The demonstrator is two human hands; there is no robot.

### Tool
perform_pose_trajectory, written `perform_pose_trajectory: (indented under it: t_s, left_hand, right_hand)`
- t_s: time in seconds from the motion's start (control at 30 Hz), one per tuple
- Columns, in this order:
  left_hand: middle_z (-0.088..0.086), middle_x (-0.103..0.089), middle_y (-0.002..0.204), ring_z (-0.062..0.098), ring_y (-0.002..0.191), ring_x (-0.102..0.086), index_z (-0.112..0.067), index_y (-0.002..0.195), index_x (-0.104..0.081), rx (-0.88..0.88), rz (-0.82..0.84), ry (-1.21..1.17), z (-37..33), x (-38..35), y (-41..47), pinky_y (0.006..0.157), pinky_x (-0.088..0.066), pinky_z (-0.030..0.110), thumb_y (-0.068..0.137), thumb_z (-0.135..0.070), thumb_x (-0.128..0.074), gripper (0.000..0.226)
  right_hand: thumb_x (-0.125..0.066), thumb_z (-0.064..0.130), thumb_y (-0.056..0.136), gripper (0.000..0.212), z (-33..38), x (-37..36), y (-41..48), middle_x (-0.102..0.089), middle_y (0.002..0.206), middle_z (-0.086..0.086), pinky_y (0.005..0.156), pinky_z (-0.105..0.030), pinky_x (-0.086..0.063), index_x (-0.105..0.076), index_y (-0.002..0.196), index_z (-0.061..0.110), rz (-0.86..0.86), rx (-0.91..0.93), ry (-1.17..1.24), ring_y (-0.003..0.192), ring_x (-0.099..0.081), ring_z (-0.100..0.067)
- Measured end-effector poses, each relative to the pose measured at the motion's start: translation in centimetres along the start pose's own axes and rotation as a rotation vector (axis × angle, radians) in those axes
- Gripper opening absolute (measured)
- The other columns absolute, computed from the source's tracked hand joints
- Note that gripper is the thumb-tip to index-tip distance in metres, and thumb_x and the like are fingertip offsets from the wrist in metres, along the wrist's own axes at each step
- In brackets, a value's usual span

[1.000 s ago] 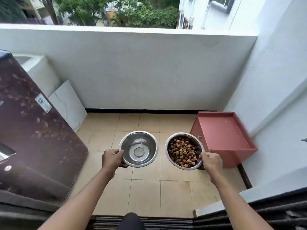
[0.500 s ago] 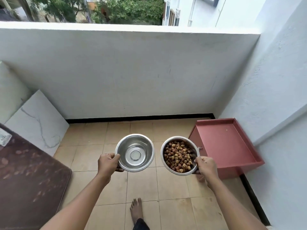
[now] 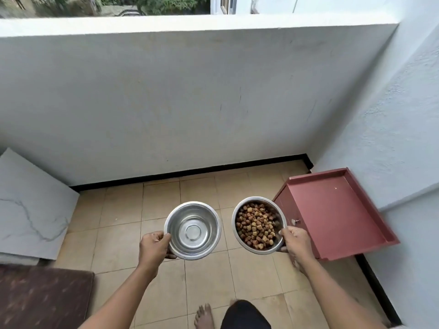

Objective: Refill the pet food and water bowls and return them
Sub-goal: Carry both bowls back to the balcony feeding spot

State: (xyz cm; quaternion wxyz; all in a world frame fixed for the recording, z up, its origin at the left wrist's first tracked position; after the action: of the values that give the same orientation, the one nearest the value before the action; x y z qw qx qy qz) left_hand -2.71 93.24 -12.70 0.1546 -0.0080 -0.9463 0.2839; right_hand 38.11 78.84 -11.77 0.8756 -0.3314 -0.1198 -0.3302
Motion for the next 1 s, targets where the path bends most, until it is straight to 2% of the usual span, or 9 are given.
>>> perform_pose_trajectory:
  t_s: [0.13,0.2,0.33,0.43,0.57,0.7,0.8,0.9,1.0]
  left_hand:
    - [0.014,-0.058,0.049,0.025,0.039,-0.06,0.006,0.068,-0.067,0.026,0.011,-0.002,-0.5,-1.6,4.3,0.043,-0.057,0.032,0.091,0.005,-0.057,0.024]
    - [0.018,-0.06,0.052,0.026,0.04,-0.06,0.007,0.071,-0.069,0.045,0.01,0.012,-0.3,-2.8,7.0,0.043,-0.057,0.032,0.091,0.004,-0.058,0.023]
    - [0.016,-0.063,0.054,0.023,0.043,-0.063,0.007,0.076,-0.071,0.094,-0.004,0.017,1.5,-5.6,12.9,0.044,-0.057,0.03,0.092,0.001,-0.06,0.02]
    - [0.016,-0.065,0.056,0.025,0.048,-0.064,0.002,0.075,-0.073,0.136,-0.007,0.011,4.1,-8.3,17.6,0.046,-0.058,0.03,0.092,0.001,-0.061,0.021]
    - [0.017,-0.066,0.056,0.026,0.05,-0.066,0.0,0.075,-0.075,0.192,-0.019,0.001,8.7,-12.4,24.7,0.045,-0.057,0.028,0.09,0.001,-0.062,0.021]
    - [0.008,-0.07,0.055,0.017,0.046,-0.067,-0.003,0.082,-0.076,0.227,-0.036,-0.012,13.8,-16.3,31.8,0.044,-0.057,0.026,0.092,0.003,-0.061,0.019]
    - [0.007,-0.073,0.057,0.016,0.048,-0.069,-0.003,0.088,-0.076,0.245,-0.038,-0.012,17.7,-19.1,37.0,0.047,-0.06,0.028,0.093,0.001,-0.063,0.015]
    - [0.007,-0.073,0.058,0.017,0.05,-0.07,-0.006,0.082,-0.077,0.254,-0.045,-0.017,21.7,-21.7,41.6,0.049,-0.061,0.029,0.092,0.0,-0.064,0.017]
    - [0.003,-0.071,0.055,0.015,0.048,-0.068,-0.007,0.079,-0.076,0.267,-0.056,-0.026,25.3,-24.0,45.5,0.048,-0.06,0.028,0.091,-0.001,-0.065,0.018]
  right_hand:
    - [-0.059,0.0,0.093,0.021,0.0,-2.3,4.8,-0.068,0.065,-0.014,0.045,-0.028,-0.058,-0.069,0.077,-0.009,0.023,-0.038,-0.005,0.05,-0.067,-0.015]
    - [-0.058,0.0,0.095,0.02,-0.3,-3.5,7.6,-0.068,0.069,-0.016,0.047,-0.03,-0.06,-0.068,0.081,-0.011,0.035,-0.054,-0.017,0.054,-0.069,-0.019]
    - [-0.058,0.001,0.097,0.024,-1.6,-6.1,13.4,-0.07,0.067,-0.01,0.053,-0.035,-0.065,-0.068,0.076,0.0,0.061,-0.065,-0.056,0.062,-0.073,-0.024]
    - [-0.058,0.002,0.099,0.028,-3.6,-8.3,18.2,-0.071,0.068,-0.004,0.051,-0.03,-0.063,-0.069,0.074,0.008,0.074,-0.09,-0.076,0.061,-0.073,-0.018]
    - [-0.057,0.002,0.102,0.029,-7.8,-12.2,25.9,-0.072,0.072,0.0,0.051,-0.026,-0.062,-0.073,0.081,0.011,0.082,-0.145,-0.053,0.065,-0.072,-0.013]
    - [-0.056,0.001,0.104,0.026,-13.0,-16.7,33.2,-0.075,0.066,0.009,0.052,-0.023,-0.061,-0.075,0.089,0.011,0.088,-0.19,-0.005,0.064,-0.074,-0.007]
    - [-0.056,0.0,0.104,0.026,-16.8,-20.1,38.4,-0.076,0.074,0.006,0.054,-0.023,-0.062,-0.074,0.088,0.011,0.087,-0.219,0.031,0.068,-0.074,-0.008]
    - [-0.055,0.002,0.104,0.029,-20.2,-23.6,43.3,-0.077,0.084,0.001,0.056,-0.023,-0.062,-0.076,0.091,0.018,0.095,-0.228,0.052,0.071,-0.075,-0.007]
    - [-0.055,0.003,0.104,0.026,-23.4,-26.7,47.4,-0.078,0.093,-0.003,0.061,-0.026,-0.064,-0.077,0.1,0.017,0.107,-0.242,0.064,0.078,-0.076,-0.013]
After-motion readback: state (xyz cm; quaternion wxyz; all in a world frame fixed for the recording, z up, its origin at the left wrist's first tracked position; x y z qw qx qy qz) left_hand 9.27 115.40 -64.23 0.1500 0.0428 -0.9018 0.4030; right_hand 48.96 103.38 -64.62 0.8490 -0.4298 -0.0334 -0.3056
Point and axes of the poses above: each hand's wrist, its own y-axis towards the middle knuckle, its own x-axis out of the back of the hand, z = x × y, the point moved 5 cm from there along y, towards the middle knuckle
